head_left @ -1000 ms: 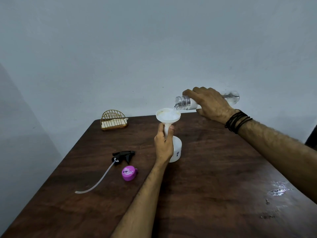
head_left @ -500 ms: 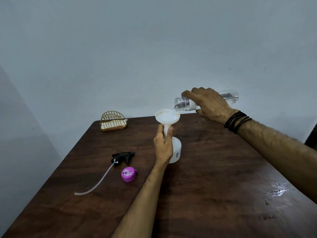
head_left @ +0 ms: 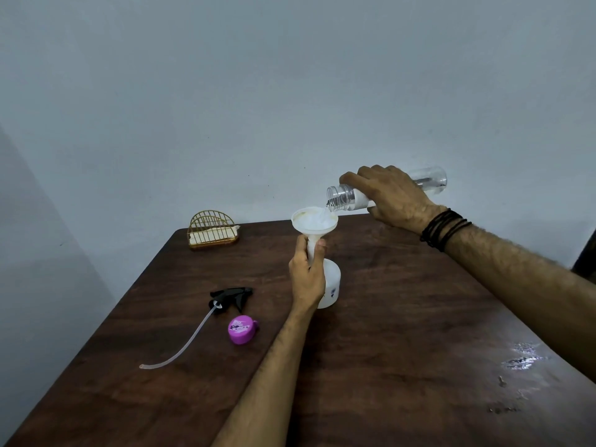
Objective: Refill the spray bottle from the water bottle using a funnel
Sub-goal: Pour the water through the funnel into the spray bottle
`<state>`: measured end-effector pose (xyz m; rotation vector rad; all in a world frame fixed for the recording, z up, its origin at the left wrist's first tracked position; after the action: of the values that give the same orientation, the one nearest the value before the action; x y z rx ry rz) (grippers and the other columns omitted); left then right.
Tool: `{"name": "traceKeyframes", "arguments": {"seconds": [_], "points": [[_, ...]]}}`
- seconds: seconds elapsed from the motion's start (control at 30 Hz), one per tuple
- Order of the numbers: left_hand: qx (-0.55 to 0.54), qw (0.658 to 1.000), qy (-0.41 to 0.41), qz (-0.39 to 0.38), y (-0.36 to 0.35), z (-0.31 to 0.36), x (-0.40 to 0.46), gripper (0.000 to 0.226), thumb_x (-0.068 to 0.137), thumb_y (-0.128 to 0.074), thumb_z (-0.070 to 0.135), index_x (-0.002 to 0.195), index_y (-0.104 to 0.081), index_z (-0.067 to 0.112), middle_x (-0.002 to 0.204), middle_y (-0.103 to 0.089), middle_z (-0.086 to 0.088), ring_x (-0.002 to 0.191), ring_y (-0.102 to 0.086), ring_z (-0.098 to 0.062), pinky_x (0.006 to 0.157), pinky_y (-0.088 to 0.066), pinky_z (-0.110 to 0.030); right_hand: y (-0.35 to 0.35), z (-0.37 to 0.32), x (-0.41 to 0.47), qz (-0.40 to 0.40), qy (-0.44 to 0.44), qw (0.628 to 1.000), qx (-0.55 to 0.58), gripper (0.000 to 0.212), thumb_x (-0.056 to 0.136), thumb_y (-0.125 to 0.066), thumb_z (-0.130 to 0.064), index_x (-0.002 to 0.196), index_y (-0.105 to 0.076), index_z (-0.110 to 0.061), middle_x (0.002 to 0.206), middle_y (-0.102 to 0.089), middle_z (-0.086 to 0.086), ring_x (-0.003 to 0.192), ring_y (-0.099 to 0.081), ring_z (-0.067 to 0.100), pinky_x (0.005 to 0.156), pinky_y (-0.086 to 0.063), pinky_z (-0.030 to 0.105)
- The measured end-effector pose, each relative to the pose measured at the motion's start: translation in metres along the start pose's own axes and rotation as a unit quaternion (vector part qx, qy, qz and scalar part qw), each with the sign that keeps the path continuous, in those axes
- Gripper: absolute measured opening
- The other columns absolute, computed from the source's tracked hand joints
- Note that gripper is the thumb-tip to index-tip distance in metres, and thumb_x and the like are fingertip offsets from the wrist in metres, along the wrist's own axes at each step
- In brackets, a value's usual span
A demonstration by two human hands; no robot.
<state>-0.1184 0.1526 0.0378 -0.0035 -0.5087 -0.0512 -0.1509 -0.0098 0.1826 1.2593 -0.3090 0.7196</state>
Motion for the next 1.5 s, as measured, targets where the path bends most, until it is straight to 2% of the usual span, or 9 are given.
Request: {"name": "traceKeyframes", "arguments": {"seconds": [0.17,0.37,0.8,1.03,1.5], "points": [[0.003,1.000,0.000,0.001,0.000,0.000,0.000,0.018,0.102,-0.055,0.024,0.110,-0.062,0.010,0.088,-0.069,0.001,0.077,-0.062,0.000,0.068,-0.046,-0.010,0.002,0.001,0.001,0.004,0.002,1.000,-0.007,0.065,0.064,-0.065,0.005,0.125,-0.056,-0.017,0.088,-0.058,0.005,0.073,-0.055,0.031,0.063,-0.037,0.036],[-0.002,1.000,0.006,-0.003,0.000,0.002,-0.001,0.016,0.102,-0.055,0.026,0.114,-0.060,0.017,0.092,-0.069,0.006,0.082,-0.063,0.002,0.070,-0.047,-0.011,0.001,0.000,0.004,0.001,0.007,1.000,-0.014,0.064,0.065,-0.067,0.003,0.123,-0.055,-0.019,0.089,-0.058,0.004,0.074,-0.055,0.030,0.064,-0.032,0.034],[0.000,1.000,0.007,0.001,0.000,-0.001,0.000,0.015,0.102,-0.055,0.025,0.109,-0.061,0.013,0.091,-0.070,-0.003,0.080,-0.063,-0.001,0.068,-0.047,-0.010,0.005,0.001,0.006,-0.004,0.021,0.999,-0.029,0.062,0.068,-0.068,0.002,0.124,-0.055,-0.021,0.092,-0.058,0.004,0.078,-0.057,0.031,0.067,-0.043,0.040],[-0.006,1.000,0.002,0.002,0.000,-0.001,-0.001,0.016,0.102,-0.056,0.025,0.105,-0.062,0.011,0.090,-0.069,-0.008,0.078,-0.062,-0.005,0.068,-0.047,-0.013,0.007,0.001,0.006,0.006,0.034,0.999,-0.041,0.062,0.065,-0.065,0.006,0.121,-0.057,-0.020,0.090,-0.058,0.004,0.074,-0.055,0.030,0.065,-0.039,0.038],[-0.007,1.000,0.012,0.003,0.000,-0.003,-0.001,0.019,0.101,-0.057,0.025,0.111,-0.062,0.009,0.093,-0.070,0.001,0.082,-0.064,0.000,0.070,-0.047,-0.011,0.010,-0.006,0.013,0.005,0.053,0.997,-0.064,0.060,0.066,-0.063,0.008,0.118,-0.056,-0.021,0.089,-0.058,0.004,0.073,-0.055,0.030,0.065,-0.043,0.040]]}}
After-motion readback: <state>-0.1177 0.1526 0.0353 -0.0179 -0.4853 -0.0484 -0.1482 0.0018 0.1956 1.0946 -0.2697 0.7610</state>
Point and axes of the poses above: each hand's wrist, its own x-axis towards the middle knuckle, its own y-axis out of the back of the hand, z = x × y, the point moved 7 cm from there along x, towards the middle knuckle
